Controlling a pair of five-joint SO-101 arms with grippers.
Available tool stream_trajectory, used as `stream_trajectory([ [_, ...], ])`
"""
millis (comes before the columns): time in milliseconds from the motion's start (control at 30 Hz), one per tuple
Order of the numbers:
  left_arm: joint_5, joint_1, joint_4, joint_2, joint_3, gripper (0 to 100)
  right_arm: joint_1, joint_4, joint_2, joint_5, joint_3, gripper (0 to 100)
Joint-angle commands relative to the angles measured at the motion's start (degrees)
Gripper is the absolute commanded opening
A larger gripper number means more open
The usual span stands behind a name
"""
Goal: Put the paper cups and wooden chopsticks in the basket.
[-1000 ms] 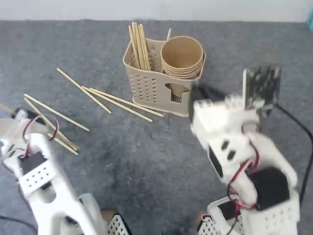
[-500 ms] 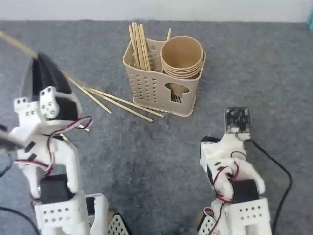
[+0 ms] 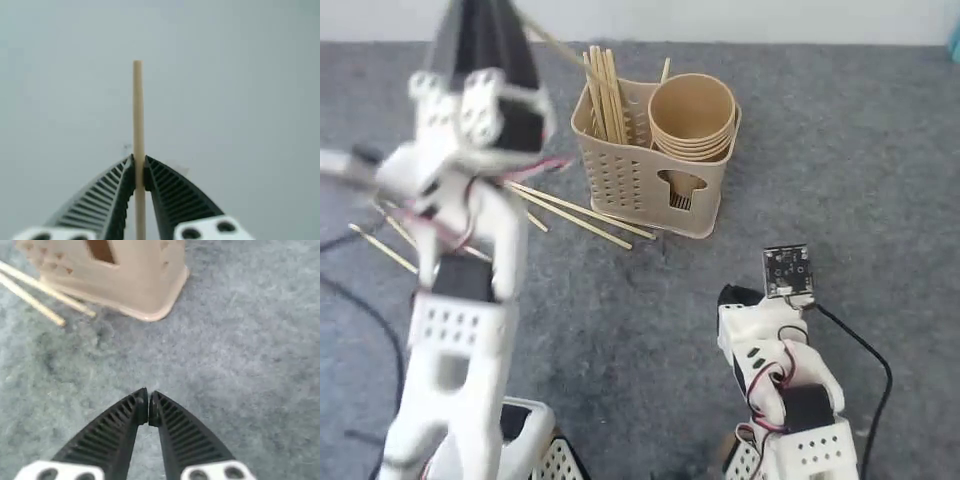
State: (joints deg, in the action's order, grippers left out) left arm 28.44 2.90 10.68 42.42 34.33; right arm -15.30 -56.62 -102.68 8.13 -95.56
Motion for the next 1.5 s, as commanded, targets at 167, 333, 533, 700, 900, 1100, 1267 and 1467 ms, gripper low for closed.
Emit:
stream_trajectory([
  [167, -1.4, 1.7, 1.3, -19.5, -8.8, 1, 1.7, -0.4, -1.4, -4.2, -0.9, 1.7],
  [333, -8.5, 1.7, 1.5, -23.2, -5.8, 1, 1.7, -0.4, -1.4, -4.4, -0.9, 1.7],
  [533, -8.7, 1.9, 1.5, -23.9, -5.8, 10, 1.7, -0.4, -1.4, -4.5, -0.9, 1.7],
  [700, -8.7, 2.5, -7.8, -20.7, -5.9, 32, 1.7, -0.4, -1.3, -4.5, -0.9, 1.7],
  [900, -8.7, 2.0, -19.0, -10.2, -6.3, 31, 1.7, -0.4, -1.3, -4.5, -0.9, 1.7],
  [1100, -8.7, -3.3, -40.5, 4.4, -6.4, 23, 1.6, -0.6, -1.3, -4.5, -0.9, 1.7],
  [1267, -8.7, -10.8, -57.0, 11.0, -6.3, 13, 1.6, -0.8, -1.3, -4.5, -0.9, 1.7],
  [1467, -8.6, -27.8, -62.9, 9.0, -3.4, 8, 1.6, -0.9, -1.2, -4.5, -0.9, 1.7],
])
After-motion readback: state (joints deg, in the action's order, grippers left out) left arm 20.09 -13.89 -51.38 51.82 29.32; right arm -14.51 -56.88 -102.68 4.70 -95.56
